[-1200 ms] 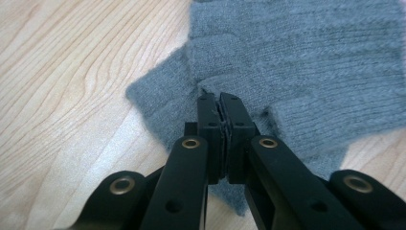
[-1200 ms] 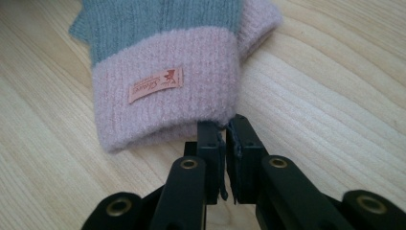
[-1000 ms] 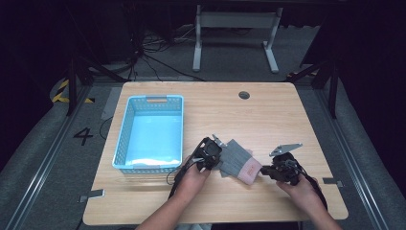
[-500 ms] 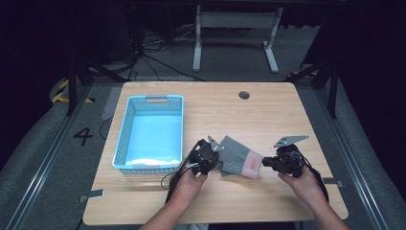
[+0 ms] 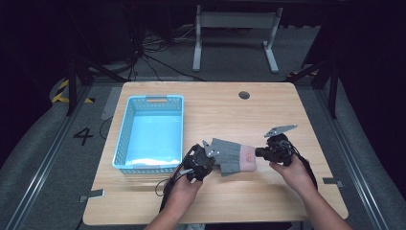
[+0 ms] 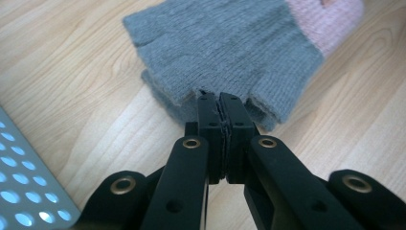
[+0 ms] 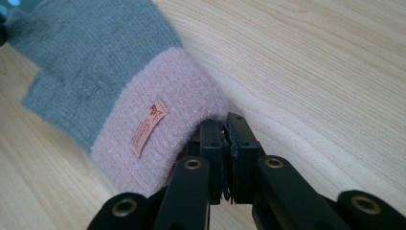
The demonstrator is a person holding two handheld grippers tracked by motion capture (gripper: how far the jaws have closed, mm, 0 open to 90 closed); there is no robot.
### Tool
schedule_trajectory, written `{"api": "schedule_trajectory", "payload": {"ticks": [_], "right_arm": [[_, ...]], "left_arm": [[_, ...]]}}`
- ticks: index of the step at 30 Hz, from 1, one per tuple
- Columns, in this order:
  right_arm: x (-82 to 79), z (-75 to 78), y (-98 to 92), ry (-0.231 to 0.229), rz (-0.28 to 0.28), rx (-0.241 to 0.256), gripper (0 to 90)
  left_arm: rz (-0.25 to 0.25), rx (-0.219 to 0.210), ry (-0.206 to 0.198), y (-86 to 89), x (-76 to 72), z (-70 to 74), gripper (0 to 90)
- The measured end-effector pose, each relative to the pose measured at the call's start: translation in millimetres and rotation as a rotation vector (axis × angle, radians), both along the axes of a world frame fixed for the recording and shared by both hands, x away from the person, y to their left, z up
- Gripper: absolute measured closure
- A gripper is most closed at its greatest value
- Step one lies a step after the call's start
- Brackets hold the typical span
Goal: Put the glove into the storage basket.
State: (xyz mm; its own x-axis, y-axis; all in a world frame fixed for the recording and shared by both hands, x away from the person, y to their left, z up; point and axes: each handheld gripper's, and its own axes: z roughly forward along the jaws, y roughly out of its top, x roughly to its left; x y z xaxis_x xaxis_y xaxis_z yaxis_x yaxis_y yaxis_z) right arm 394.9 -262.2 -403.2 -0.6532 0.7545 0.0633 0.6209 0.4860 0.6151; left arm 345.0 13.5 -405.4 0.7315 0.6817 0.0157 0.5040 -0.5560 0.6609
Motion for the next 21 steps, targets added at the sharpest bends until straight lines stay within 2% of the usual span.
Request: {"api": "schedule_trajectory", "payload": {"ticks": [5,12,21], "right_arm": [[9.0,-5.2,1.2,0.019,-0.010,-0.001,86.9],[12.5,-10.8,1.4,0.036,-0.013,-0.015,86.9],[16.6,-18.8,1.7,0.046,-0.011,-0.024,86.7]], "left_arm": [[-0.019,0.008,0.033,-3.0,-0.6,-3.8,88.8],[-0.037,0.028,0.064,-6.3,1.0,-8.8,88.7],[-0.022,0.054,0.090,-7.6,9.7,-18.7,88.5]]}}
